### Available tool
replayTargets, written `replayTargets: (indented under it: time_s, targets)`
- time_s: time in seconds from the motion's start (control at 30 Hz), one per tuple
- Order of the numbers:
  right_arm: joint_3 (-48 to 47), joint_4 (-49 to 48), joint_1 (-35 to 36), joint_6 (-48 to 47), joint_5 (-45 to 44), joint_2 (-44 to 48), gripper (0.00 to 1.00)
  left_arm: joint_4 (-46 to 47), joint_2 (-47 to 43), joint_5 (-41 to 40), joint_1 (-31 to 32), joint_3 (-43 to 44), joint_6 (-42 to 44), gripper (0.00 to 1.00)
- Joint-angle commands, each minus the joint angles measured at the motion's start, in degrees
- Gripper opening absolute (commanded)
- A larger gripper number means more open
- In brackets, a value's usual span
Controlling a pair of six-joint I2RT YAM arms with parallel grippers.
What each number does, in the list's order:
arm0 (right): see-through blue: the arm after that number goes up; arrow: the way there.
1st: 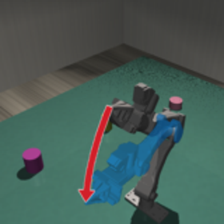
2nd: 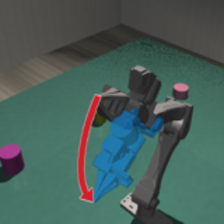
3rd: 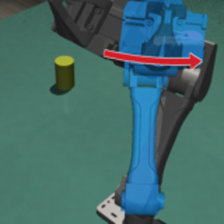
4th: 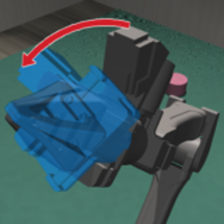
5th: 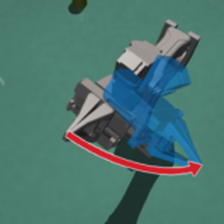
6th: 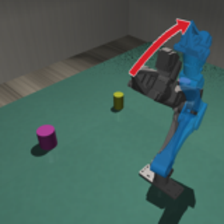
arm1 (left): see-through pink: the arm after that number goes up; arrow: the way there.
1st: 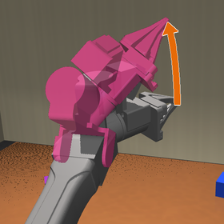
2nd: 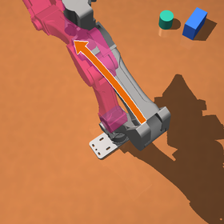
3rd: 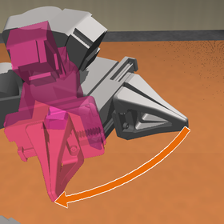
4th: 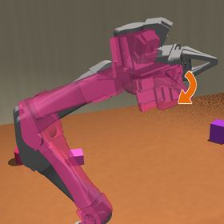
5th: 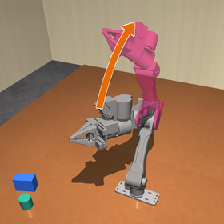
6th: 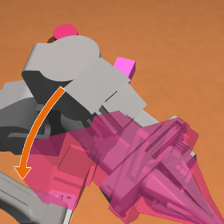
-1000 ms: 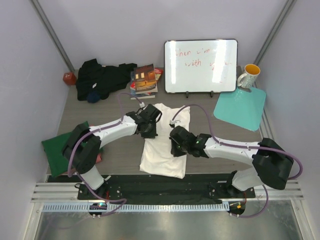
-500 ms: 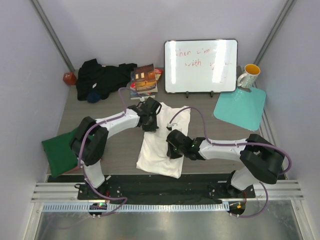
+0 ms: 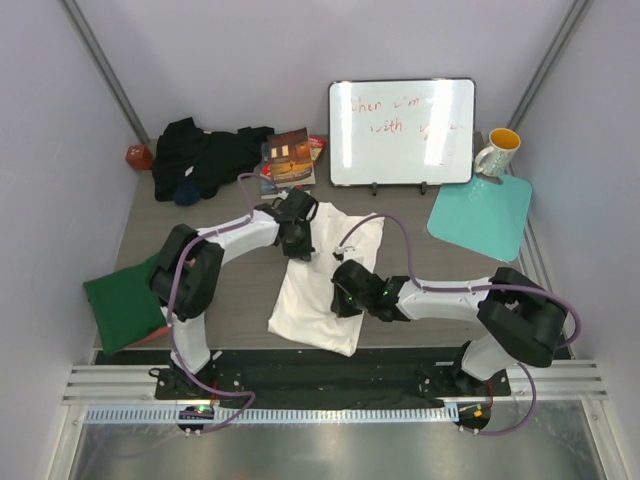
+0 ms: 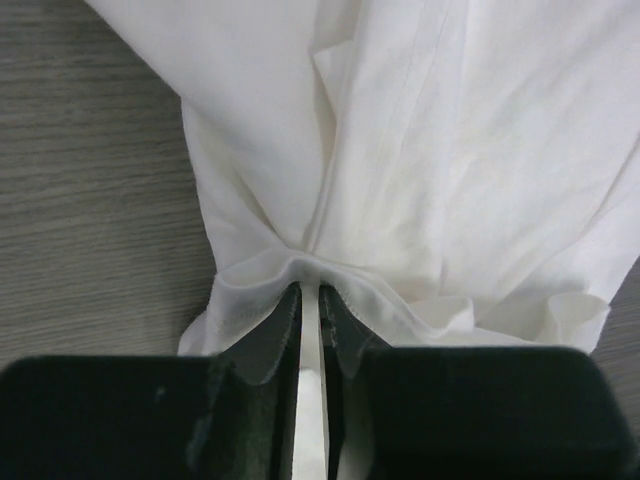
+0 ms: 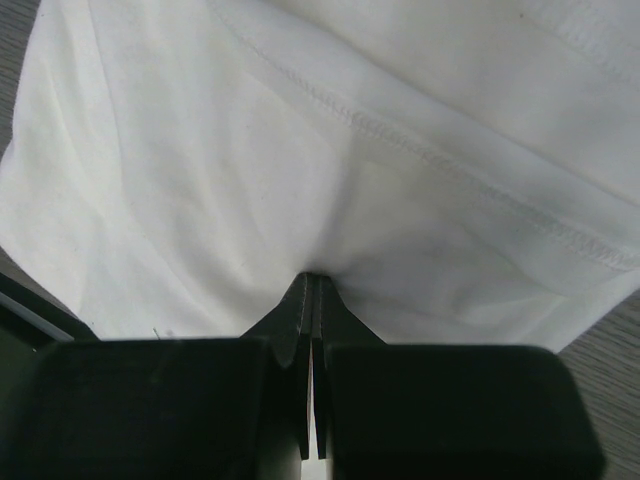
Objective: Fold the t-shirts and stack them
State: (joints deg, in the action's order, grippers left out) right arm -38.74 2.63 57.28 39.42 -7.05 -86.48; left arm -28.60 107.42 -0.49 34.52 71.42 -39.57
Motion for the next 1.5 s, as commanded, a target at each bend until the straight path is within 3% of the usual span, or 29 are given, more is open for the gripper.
replayTargets:
  time_s: [0.0,0.17,0.27,0.37,0.6,0.8,0.9,0.93,1.03,1.23,1.37,1.47]
  targets:
    - [-1.1,7.1,0.6,-0.9,-3.3,2.8,0.01,1.7,-0.4,3.8,-2.9,3.9,2.0,0.18]
    - [-5.4,14.6,0.6,-2.6,-6.7,6.8,0.01,-1.8,-1.2,4.3,-4.5,8.4,3.6,0.27]
    - [-7.2,18.2,0.6,-2.6,-8.4,12.1,0.11,-4.5,-2.1,3.3,-5.2,10.3,4.2,0.27]
    - [-7.4,20.3,0.6,-2.2,-8.9,18.2,0.11,-6.3,-5.0,3.7,-5.4,9.5,4.0,0.27]
    - [-6.1,27.2,0.6,0.4,-19.2,20.9,0.15,-3.3,-16.7,7.7,-5.3,-6.7,0.4,0.27]
    - [-11.1,27.5,0.4,-0.6,-18.8,15.2,0.31,-2.4,-26.4,9.4,-3.8,-17.4,-0.8,0.28]
    - [-11.5,28.4,0.4,0.9,-17.6,12.8,0.44,-3.6,-29.4,7.8,-3.8,-20.6,-1.5,0.34]
    - [-11.2,28.5,0.4,2.1,-17.2,12.7,0.54,-3.9,-30.8,7.6,-3.8,-21.2,-1.6,0.34]
    - [-9.6,28.1,0.4,3.7,-15.7,13.4,0.55,-3.8,-32.6,8.1,-3.8,-23.1,-2.0,0.41]
    - [-5.9,24.8,0.4,5.2,-9.8,15.3,0.55,-3.0,-30.5,6.4,-3.8,-24.9,-3.4,0.41]
    - [-3.5,21.1,0.6,5.5,-5.1,13.2,0.54,-2.7,-27.5,-1.9,-4.3,-19.9,-3.5,0.41]
    - [-3.0,18.8,1.8,5.4,-4.4,12.5,0.54,-1.1,-22.5,-2.8,-6.0,-12.9,-3.3,0.49]
